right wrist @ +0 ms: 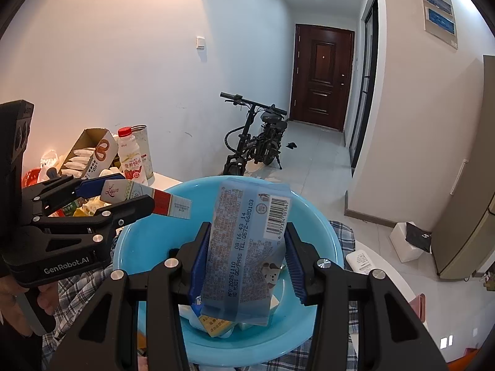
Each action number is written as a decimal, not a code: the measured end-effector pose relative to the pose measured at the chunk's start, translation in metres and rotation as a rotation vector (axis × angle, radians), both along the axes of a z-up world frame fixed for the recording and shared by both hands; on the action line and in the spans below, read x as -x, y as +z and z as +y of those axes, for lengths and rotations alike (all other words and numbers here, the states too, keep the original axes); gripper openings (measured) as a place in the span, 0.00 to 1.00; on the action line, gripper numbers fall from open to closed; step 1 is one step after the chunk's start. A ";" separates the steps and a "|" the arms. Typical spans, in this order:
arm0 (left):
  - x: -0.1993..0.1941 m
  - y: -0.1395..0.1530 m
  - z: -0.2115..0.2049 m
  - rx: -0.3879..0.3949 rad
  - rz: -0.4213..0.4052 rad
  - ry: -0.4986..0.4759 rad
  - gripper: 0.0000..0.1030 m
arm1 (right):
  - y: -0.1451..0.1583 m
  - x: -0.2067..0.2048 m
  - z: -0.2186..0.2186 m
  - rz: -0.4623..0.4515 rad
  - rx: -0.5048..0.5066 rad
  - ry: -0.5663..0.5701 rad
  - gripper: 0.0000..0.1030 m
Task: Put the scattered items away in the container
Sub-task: 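Drop the Liqun pack into the basin with the left while the right holds the soap packet, then lower the light-blue soap packet into the basin and open the right gripper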
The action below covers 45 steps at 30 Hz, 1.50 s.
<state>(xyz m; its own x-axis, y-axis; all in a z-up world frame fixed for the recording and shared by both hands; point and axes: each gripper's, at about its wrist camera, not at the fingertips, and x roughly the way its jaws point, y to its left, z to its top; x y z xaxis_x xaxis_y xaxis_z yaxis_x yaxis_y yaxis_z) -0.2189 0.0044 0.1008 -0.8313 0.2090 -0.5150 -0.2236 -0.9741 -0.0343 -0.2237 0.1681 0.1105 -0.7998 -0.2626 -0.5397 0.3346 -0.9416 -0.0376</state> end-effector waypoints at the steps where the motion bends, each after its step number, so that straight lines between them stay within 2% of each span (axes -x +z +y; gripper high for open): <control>1: 0.000 0.000 0.001 0.001 -0.002 -0.002 0.56 | 0.000 0.000 0.000 0.000 0.000 0.001 0.46; 11: 0.001 -0.001 0.001 -0.007 -0.013 -0.013 0.56 | 0.004 -0.006 -0.003 0.017 -0.010 0.003 0.46; 12: 0.001 0.000 0.000 -0.015 -0.012 -0.012 0.62 | 0.004 -0.005 -0.003 0.017 -0.012 0.002 0.46; 13: 0.001 0.001 -0.002 -0.023 -0.012 -0.009 0.79 | 0.004 -0.005 -0.003 0.017 -0.014 0.000 0.46; 15: 0.000 0.002 -0.005 -0.035 -0.006 -0.001 0.99 | 0.004 -0.005 -0.004 0.018 -0.019 -0.001 0.46; 20: 0.002 0.002 -0.007 0.019 -0.006 0.037 0.99 | 0.002 -0.004 -0.007 0.013 -0.034 0.003 0.46; 38: -0.003 0.007 -0.010 0.021 -0.007 0.043 0.99 | -0.001 -0.007 -0.018 0.021 -0.060 0.011 0.46; 45: -0.003 0.009 -0.011 -0.008 -0.011 0.023 0.99 | 0.002 -0.010 -0.018 0.035 -0.059 0.011 0.46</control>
